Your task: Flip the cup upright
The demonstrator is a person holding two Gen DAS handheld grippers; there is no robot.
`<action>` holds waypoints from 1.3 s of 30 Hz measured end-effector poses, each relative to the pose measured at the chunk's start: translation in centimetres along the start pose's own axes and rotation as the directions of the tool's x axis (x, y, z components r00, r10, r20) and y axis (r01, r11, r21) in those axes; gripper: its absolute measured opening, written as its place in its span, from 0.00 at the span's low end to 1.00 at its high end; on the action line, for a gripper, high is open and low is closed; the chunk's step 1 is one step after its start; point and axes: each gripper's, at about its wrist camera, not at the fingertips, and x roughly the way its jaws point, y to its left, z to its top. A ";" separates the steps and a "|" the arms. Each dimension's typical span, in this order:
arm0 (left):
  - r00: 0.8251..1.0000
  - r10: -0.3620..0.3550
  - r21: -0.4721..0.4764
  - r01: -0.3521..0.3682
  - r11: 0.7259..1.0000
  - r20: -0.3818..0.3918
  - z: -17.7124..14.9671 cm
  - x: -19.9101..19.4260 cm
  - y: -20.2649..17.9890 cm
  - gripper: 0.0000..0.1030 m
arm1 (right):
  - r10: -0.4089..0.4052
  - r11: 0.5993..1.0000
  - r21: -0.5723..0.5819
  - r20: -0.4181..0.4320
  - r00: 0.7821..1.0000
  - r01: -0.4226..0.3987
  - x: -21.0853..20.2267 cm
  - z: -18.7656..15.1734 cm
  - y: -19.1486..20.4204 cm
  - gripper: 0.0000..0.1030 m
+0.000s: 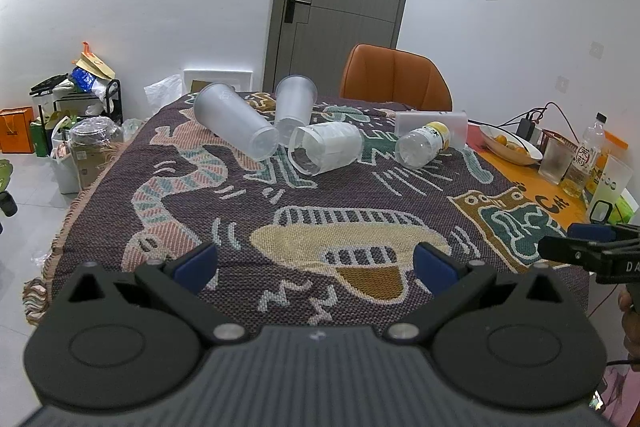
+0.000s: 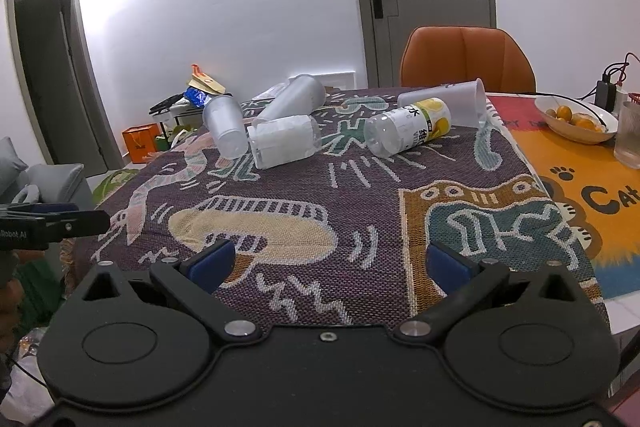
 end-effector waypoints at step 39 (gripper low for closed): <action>1.000 0.012 -0.006 -0.012 1.000 0.019 0.2 -0.6 0.5 1.00 | -0.007 1.000 -0.010 0.007 1.000 0.007 -0.1 0.3 0.0 1.00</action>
